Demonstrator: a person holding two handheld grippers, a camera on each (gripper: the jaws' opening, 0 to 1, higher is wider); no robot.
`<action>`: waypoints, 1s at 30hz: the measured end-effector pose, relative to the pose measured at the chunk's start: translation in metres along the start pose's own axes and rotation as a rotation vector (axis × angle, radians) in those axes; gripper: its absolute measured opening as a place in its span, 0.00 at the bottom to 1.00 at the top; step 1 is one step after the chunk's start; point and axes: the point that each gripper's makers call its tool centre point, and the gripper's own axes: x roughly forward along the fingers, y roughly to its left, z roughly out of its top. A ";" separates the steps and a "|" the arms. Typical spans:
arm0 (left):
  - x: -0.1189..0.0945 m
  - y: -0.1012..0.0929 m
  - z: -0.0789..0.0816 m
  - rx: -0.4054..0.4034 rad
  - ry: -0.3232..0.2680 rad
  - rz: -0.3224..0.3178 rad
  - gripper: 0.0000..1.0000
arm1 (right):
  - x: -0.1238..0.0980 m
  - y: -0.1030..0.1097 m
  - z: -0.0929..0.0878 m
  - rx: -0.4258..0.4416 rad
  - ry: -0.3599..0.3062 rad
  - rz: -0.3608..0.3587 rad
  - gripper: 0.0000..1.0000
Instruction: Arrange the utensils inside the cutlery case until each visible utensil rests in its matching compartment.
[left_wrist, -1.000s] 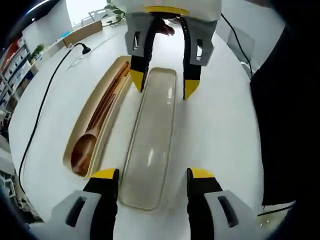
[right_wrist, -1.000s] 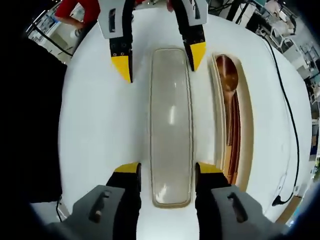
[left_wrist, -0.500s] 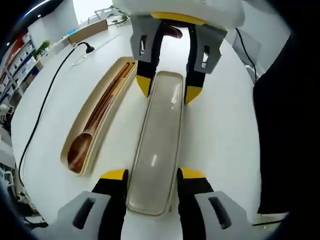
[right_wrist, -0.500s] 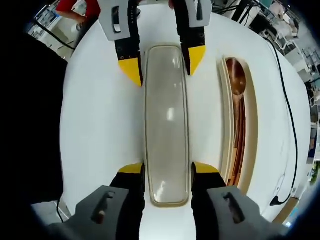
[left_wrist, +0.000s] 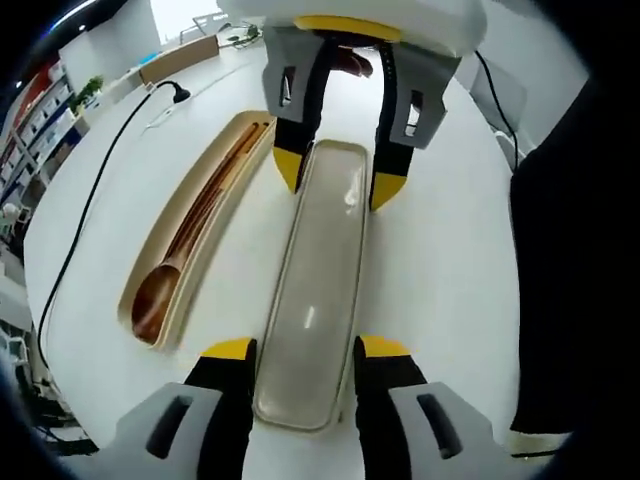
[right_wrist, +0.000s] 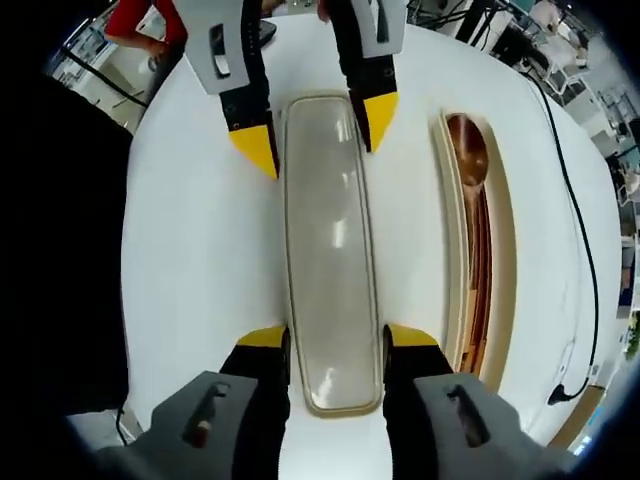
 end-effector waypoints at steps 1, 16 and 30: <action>0.000 -0.001 0.000 0.002 0.002 0.000 0.39 | 0.000 0.001 0.000 0.005 -0.001 0.000 0.34; 0.000 -0.008 0.002 -0.013 -0.010 0.001 0.40 | 0.000 0.010 -0.002 0.026 0.016 -0.002 0.34; 0.000 -0.010 0.001 -0.030 -0.040 0.006 0.40 | 0.001 0.011 -0.003 0.017 0.062 0.012 0.34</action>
